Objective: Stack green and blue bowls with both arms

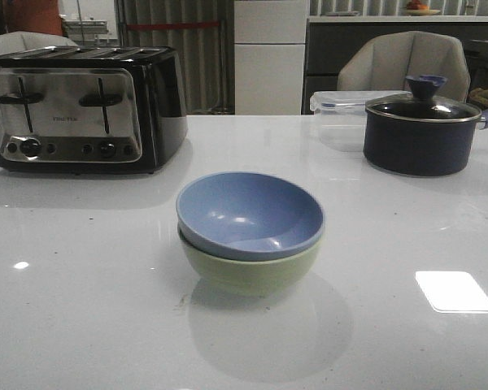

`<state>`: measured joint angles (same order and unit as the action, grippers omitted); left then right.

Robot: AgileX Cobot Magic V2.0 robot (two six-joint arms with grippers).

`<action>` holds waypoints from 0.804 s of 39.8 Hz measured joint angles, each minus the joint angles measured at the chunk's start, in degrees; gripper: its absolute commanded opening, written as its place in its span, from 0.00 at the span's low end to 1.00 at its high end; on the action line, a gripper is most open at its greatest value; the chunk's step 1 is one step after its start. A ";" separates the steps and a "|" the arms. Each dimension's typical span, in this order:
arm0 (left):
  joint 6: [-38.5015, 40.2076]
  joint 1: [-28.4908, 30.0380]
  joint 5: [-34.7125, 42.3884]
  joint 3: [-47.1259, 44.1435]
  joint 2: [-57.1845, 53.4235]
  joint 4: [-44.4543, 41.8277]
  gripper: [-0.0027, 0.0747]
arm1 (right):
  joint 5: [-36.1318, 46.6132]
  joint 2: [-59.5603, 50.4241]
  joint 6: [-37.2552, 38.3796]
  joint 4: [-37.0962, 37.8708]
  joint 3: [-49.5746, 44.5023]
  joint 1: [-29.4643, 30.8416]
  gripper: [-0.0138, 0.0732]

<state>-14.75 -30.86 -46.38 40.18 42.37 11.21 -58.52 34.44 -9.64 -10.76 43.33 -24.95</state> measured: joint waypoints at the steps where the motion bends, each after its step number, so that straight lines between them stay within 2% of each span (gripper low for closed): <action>1: 0.00 0.00 0.00 0.00 0.00 0.00 0.16 | 0.00 0.00 0.00 0.00 0.00 0.00 0.21; 21: -0.12 0.45 1.50 -1.04 -1.50 -0.16 0.16 | -0.07 0.00 0.00 0.00 0.00 0.00 0.21; 25: -0.15 5.01 4.72 -3.18 -6.13 -0.45 0.16 | -0.12 0.00 0.00 0.00 0.00 0.00 0.21; 32: -0.25 16.98 15.39 -11.22 -18.62 -0.29 0.16 | -0.48 0.00 0.00 0.00 0.00 0.00 0.21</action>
<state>-15.00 -13.88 -31.00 28.96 23.76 10.92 -59.00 34.44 -9.64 -10.76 43.33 -24.95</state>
